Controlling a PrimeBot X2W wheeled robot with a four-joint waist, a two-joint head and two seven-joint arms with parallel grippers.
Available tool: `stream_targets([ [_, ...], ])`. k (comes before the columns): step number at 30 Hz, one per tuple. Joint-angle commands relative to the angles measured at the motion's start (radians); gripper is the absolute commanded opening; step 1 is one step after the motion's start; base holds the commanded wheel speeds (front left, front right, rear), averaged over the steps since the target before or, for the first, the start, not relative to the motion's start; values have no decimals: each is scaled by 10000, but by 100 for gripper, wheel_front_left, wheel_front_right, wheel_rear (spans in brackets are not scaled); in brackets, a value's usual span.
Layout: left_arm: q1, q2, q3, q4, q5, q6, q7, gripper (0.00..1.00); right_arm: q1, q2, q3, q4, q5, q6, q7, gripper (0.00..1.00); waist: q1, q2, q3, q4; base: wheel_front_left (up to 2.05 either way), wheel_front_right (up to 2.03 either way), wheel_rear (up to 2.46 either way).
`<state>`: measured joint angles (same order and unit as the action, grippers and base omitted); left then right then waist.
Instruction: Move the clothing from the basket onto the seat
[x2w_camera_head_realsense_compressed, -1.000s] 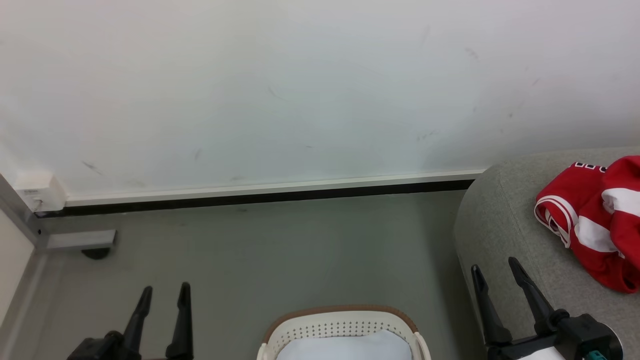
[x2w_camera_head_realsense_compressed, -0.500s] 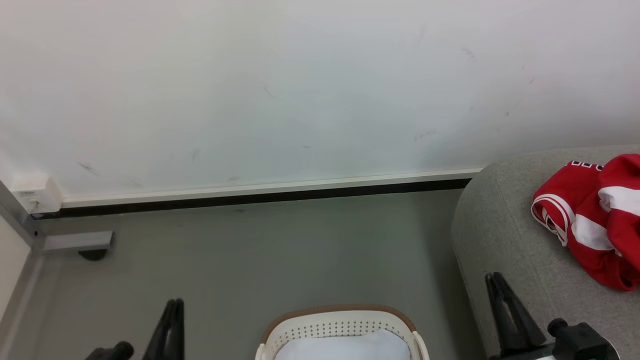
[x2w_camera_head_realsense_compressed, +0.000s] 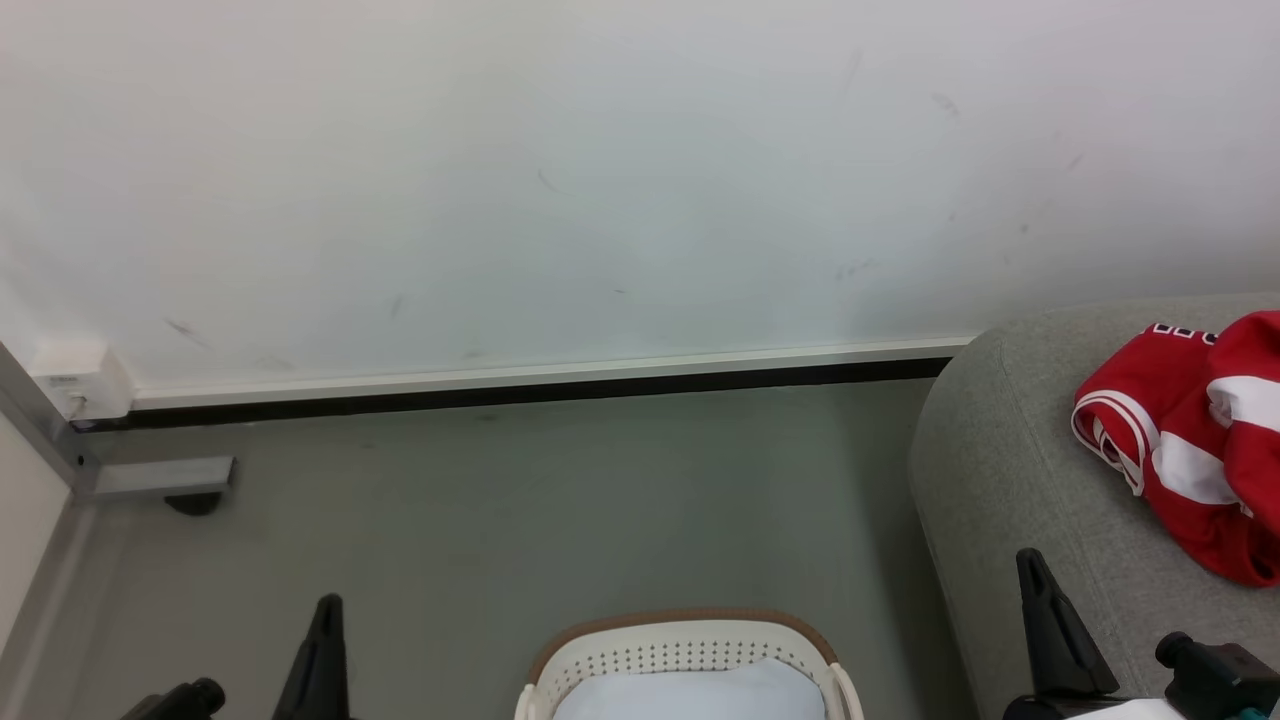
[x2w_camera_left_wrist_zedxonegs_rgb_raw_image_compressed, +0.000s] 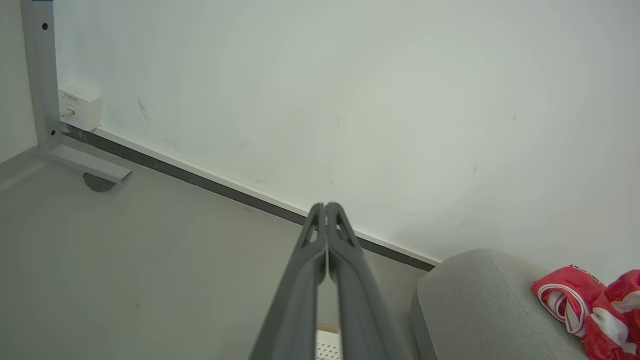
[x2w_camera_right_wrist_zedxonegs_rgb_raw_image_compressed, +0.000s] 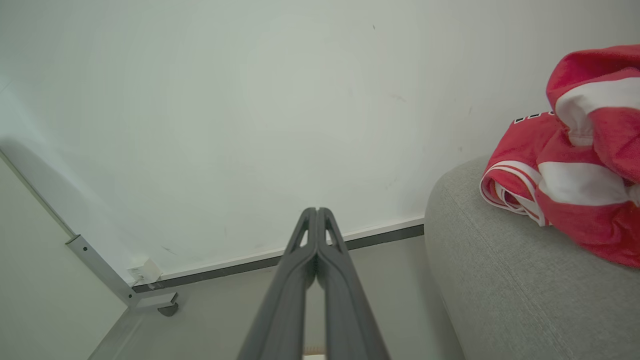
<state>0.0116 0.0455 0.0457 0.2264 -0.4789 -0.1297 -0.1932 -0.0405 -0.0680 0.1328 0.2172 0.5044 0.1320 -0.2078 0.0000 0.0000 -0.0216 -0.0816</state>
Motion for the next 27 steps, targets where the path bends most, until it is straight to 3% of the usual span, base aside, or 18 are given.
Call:
stream_targets([
  [1, -284, 58, 60, -173, -627, 62, 144, 0, -312, -125, -93, -111, 602, -3, 93, 0, 0, 0, 4, 17, 0, 0, 0],
  [27, -579, 64, 265, -356, -4178, 280, 1093, 0, -515, -399, -409, 8, 4475, -8, 747, 0, 0, 0, 50, 200, 0, 0, 0],
])
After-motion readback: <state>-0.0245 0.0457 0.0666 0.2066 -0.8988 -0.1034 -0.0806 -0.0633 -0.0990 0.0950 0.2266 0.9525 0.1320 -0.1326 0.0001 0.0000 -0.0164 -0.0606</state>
